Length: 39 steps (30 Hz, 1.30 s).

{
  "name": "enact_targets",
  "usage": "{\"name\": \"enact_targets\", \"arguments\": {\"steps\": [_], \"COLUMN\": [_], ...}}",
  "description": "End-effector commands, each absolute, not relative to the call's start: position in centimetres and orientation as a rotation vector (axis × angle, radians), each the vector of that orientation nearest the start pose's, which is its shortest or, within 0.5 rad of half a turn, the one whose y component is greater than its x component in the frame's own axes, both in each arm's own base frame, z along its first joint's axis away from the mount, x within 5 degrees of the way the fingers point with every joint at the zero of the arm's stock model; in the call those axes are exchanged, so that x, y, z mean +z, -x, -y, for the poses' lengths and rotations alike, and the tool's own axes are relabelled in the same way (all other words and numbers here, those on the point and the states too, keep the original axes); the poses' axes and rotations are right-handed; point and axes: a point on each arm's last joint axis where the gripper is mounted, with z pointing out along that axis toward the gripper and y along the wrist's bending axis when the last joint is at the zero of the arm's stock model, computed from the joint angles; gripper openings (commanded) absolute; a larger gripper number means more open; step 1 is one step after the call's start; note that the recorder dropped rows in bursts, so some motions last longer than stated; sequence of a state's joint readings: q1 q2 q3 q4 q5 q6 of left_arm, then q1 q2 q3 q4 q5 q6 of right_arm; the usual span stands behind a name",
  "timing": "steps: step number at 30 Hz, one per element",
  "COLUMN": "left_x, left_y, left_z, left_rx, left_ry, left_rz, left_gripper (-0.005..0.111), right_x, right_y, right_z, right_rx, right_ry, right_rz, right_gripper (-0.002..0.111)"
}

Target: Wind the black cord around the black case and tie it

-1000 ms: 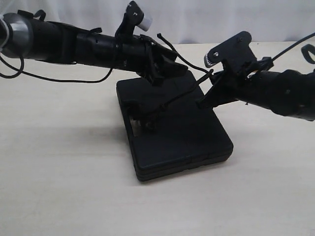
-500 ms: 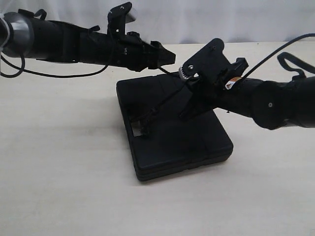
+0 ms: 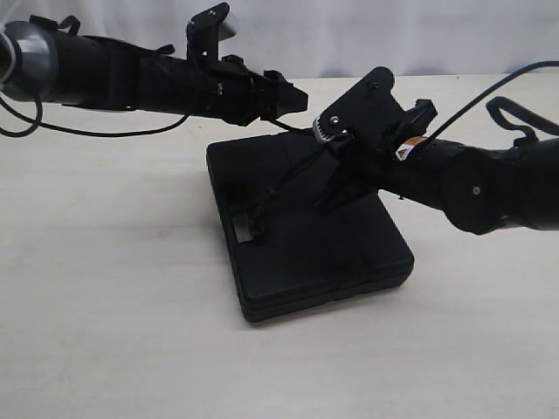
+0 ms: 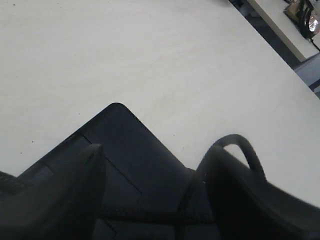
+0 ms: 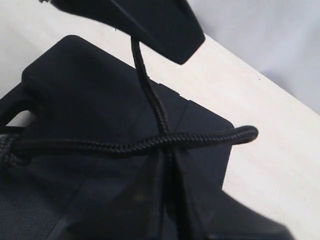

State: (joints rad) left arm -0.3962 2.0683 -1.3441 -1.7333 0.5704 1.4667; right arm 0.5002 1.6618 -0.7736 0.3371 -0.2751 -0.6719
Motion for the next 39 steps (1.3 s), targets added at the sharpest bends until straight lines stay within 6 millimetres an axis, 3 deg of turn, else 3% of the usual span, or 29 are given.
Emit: {"name": "enact_targets", "arguments": {"steps": [1, 14, 30, 39], "left_x": [18.8, 18.9, 18.2, 17.3], "left_y": [-39.5, -39.3, -39.9, -40.8], "left_z": [22.1, 22.2, 21.7, 22.6], "left_rx": [-1.063, -1.085, -1.003, -1.081], "left_ry": [-0.468, -0.470, -0.371, -0.399], "left_rz": [-2.098, -2.097, -2.151, -2.139], "left_gripper": [0.055, 0.055, 0.055, 0.055], "right_x": [18.9, 18.8, 18.8, 18.8], "right_y": [-29.6, -30.3, -30.3, -30.0], "right_z": [-15.1, -14.4, -14.7, -15.4], "right_rx": [-0.033, -0.124, -0.014, 0.080], "right_ry": [0.830, 0.722, 0.604, 0.654], "right_rz": [-1.928, -1.925, -1.957, -1.945], "right_gripper": [0.004, 0.004, 0.004, 0.004]}}
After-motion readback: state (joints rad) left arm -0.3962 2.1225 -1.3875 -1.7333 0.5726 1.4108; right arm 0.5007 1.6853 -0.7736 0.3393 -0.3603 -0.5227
